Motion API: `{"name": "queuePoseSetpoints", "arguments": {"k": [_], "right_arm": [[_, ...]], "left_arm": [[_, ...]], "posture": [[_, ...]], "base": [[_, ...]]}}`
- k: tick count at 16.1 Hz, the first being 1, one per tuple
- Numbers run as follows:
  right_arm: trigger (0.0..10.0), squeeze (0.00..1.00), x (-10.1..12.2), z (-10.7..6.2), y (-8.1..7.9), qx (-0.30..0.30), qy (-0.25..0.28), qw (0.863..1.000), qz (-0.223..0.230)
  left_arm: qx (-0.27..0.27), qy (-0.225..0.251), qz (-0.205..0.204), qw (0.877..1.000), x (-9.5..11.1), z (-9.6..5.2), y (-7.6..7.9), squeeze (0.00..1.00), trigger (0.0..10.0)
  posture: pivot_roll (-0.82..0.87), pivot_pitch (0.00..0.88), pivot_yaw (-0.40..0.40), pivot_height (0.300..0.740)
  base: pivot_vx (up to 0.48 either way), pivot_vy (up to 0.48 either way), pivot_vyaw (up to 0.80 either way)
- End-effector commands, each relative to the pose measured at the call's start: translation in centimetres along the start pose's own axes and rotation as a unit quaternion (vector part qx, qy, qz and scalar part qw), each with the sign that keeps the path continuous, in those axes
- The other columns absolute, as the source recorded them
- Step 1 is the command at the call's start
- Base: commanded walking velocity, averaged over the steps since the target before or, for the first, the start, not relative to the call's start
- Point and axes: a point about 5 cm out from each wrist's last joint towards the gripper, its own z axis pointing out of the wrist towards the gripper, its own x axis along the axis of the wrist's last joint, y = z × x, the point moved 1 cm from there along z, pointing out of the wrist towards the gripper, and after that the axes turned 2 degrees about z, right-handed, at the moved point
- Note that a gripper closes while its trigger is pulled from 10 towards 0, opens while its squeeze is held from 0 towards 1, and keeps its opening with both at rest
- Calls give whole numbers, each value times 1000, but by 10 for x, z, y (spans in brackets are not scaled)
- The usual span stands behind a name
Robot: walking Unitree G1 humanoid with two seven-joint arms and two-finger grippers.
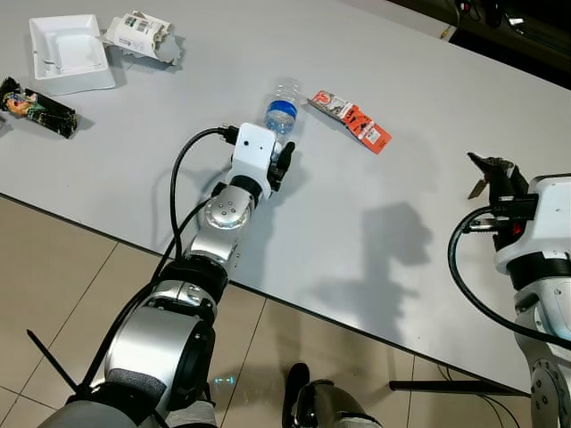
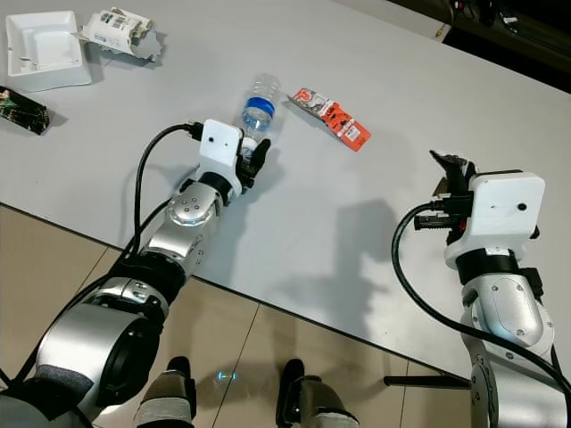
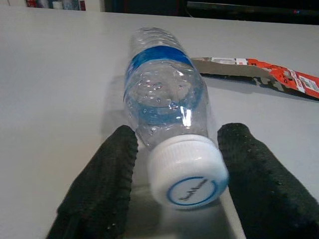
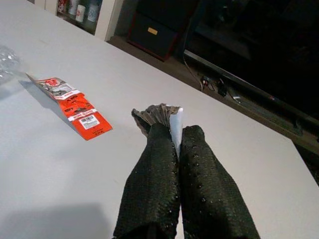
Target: Picking trash to rubbish bin
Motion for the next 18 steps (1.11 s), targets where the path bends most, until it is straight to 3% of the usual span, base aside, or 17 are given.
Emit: {"name": "queuePoseSetpoints", "arguments": {"k": [1,14,16,17,18], "right_arm": [[10000,0,-1,-2,3,-3,-8,1000,-2],[10000,0,-3,1,1,-1,-9,1000,2],[10000,0,-4,2,1,0,-8,1000,2],[10000,0,-4,3,1,1,-7,1000,2],[10000,0,-4,4,0,2,-6,1000,3]], "left_arm": [[4,-67,-11,998,-32,-11,3,0,0],[11,-66,-9,998,-31,-11,0,0,0],[29,-44,-3,999,-25,-11,-6,0,0],[38,-35,0,999,-23,-11,-9,0,3922],[47,-23,4,999,-20,-12,-12,0,10000]], "posture": [[30,332,-200,740],[41,315,-194,740],[47,310,-193,740],[56,303,-192,740],[64,298,-192,740]], "base": [[0,0,0],[0,0,0],[0,0,0],[0,0,0],[0,0,0]]}}
